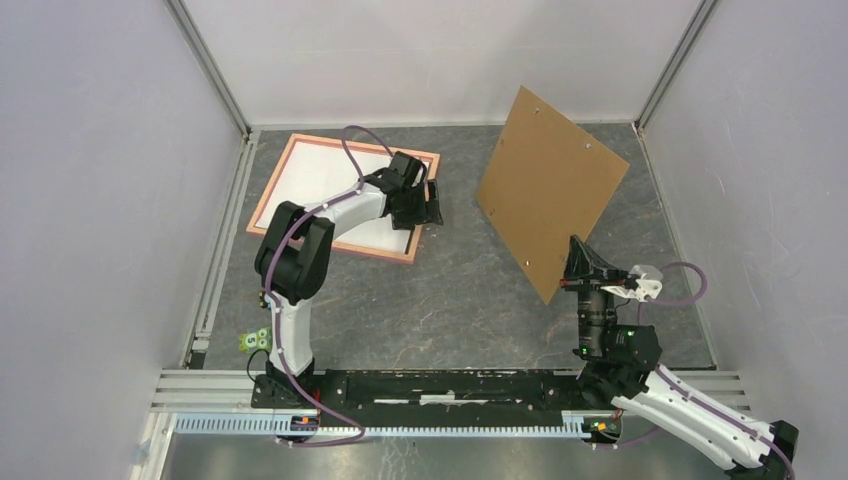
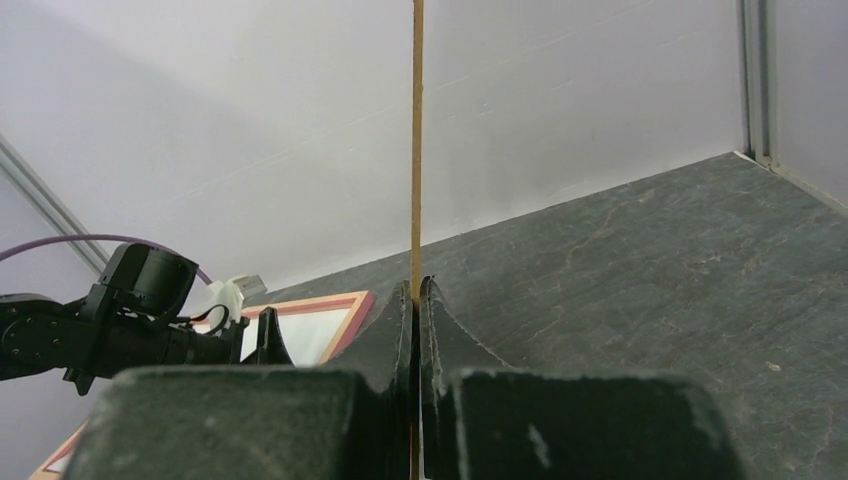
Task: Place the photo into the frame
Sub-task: Move the photo frame to the center of the board.
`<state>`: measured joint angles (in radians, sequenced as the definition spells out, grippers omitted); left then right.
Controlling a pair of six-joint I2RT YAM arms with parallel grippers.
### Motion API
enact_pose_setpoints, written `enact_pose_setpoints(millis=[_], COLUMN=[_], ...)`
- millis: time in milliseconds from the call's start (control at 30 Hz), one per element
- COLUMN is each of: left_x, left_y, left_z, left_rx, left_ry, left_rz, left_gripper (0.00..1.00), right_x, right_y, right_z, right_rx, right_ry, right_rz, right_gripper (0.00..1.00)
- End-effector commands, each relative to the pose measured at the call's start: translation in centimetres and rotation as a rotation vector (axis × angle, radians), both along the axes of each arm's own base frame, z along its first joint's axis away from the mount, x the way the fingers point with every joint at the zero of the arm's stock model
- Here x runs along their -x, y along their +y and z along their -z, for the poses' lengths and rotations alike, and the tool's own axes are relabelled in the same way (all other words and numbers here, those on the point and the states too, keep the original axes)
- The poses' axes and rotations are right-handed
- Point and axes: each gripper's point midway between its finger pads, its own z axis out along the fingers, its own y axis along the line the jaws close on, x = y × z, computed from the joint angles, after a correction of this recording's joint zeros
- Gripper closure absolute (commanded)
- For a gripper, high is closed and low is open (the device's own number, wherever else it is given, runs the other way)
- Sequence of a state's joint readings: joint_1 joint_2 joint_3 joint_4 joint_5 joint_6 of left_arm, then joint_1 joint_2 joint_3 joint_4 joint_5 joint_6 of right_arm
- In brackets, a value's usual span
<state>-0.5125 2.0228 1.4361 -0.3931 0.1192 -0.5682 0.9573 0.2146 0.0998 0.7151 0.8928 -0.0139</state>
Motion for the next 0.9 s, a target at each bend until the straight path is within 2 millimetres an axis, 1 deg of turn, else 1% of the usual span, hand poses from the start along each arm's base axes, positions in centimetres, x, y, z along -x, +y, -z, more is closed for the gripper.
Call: enact_pose_setpoints(millis=[0, 100, 233, 367, 433, 467, 567, 633, 733, 800, 833, 867], left_x=[1.2, 3.2, 6.5, 9.2, 10.3, 10.6, 10.8, 10.8, 11.0, 11.1, 11.2, 11.1], left_y=[-3.3, -5.7, -9.2, -12.5, -13.7, -14.0, -13.5, -12.4, -10.4, -9.0, -8.2, -7.2], left_z=[-0.4, -1.1, -1.8, -3.2, -4.2, -4.8, -7.0, -8.8, -10.8, -12.7, -14.0, -15.7], left_rx=[0.051, 0.072, 0.143, 0.224, 0.263, 0.271, 0.274, 0.248, 0.189, 0.172, 0.164, 0.158], left_ry=[-0.005, -0.005, 0.031, 0.024, 0.020, 0.009, -0.044, -0.090, -0.143, -0.183, -0.209, -0.251], left_rz=[0.122, 0.192, 0.271, 0.333, 0.357, 0.363, 0.354, 0.348, 0.350, 0.351, 0.349, 0.339], left_gripper=[0.19, 0.19, 0.18, 0.16, 0.15, 0.14, 0.10, 0.07, 0.05, 0.04, 0.05, 0.05], right_x=[0.7, 1.1, 1.7, 2.1, 1.9, 1.8, 1.9, 2.1, 2.0, 1.4, 1.2, 0.6], right_y=[-1.4, -2.1, -3.1, -3.6, -4.2, -4.6, -5.2, -5.3, -4.7, -3.5, -2.9, -1.8], right_z=[-1.6, -1.9, -2.4, -4.0, -4.6, -4.8, -6.8, -9.0, -12.3, -13.9, -14.9, -15.3], right_rx=[-0.083, -0.138, -0.187, -0.124, -0.062, -0.035, 0.038, 0.070, 0.138, 0.193, 0.194, 0.198], right_ry=[-0.037, -0.046, -0.056, -0.065, -0.037, -0.022, -0.007, -0.023, -0.039, -0.028, -0.029, -0.021], right_rz=[0.014, 0.013, 0.020, 0.029, 0.077, 0.108, 0.148, 0.147, 0.135, 0.118, 0.103, 0.079], right_gripper=[1.00, 1.00, 1.00, 1.00, 1.00, 1.00, 1.00, 1.00, 1.00, 1.00, 1.00, 1.00])
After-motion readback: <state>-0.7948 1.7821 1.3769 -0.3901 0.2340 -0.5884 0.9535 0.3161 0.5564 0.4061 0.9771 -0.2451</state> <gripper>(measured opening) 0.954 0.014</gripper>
